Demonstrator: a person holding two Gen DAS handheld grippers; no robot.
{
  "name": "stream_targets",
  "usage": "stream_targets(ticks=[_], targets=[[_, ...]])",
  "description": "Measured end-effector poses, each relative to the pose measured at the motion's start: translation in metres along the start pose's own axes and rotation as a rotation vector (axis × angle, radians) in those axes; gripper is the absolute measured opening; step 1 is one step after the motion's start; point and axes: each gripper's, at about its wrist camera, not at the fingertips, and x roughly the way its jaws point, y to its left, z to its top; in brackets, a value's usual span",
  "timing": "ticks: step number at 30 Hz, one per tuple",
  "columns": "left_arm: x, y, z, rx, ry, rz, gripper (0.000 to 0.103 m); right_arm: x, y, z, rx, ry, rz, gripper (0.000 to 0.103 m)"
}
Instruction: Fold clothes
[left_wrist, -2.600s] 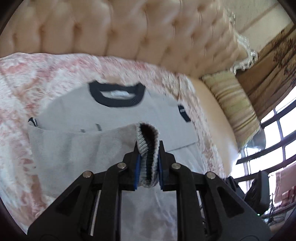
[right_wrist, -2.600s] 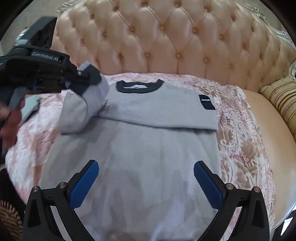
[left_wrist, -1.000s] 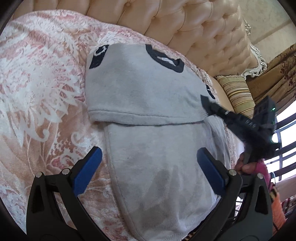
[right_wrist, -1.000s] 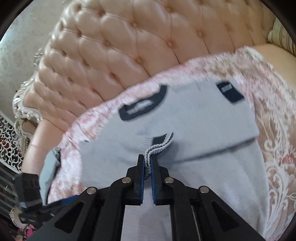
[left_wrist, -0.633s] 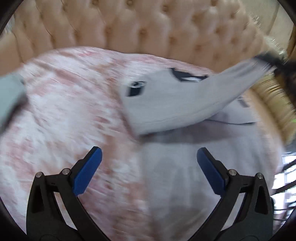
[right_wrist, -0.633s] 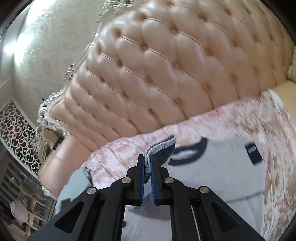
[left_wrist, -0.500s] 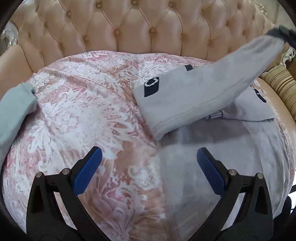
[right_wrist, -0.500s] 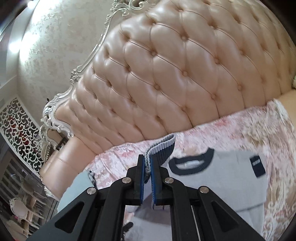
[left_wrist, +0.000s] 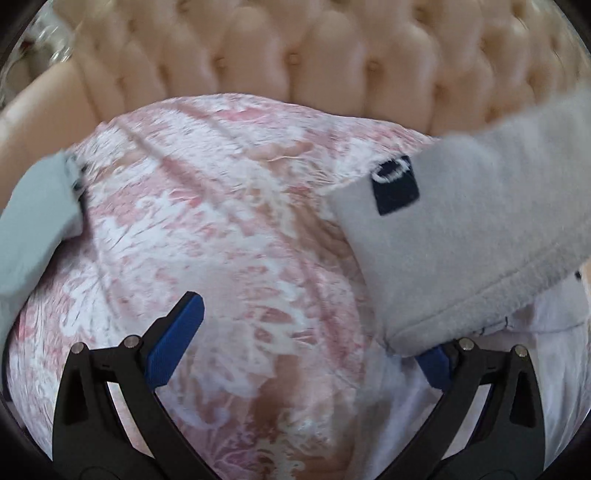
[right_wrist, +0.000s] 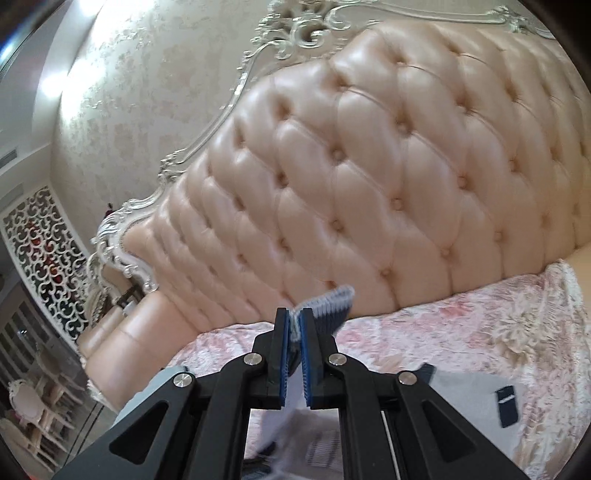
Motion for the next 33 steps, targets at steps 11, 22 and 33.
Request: stream_targets(ticks=[11, 22, 33], targets=[[0.002, 0.01, -0.012, 0.009, 0.022, 0.018, 0.103, 0.004, -0.102, -0.058, 0.202, 0.123, -0.09, 0.006], [-0.008, -0.027, -0.031, 0.278, -0.044, 0.081, 0.103, 0.073, -0.098, -0.083, 0.141, 0.315, -0.23, 0.01], [-0.001, -0.016, -0.028, 0.257, -0.009, 0.051, 0.103, 0.136, -0.052, -0.124, -0.428, 0.717, -0.466, 0.01]])
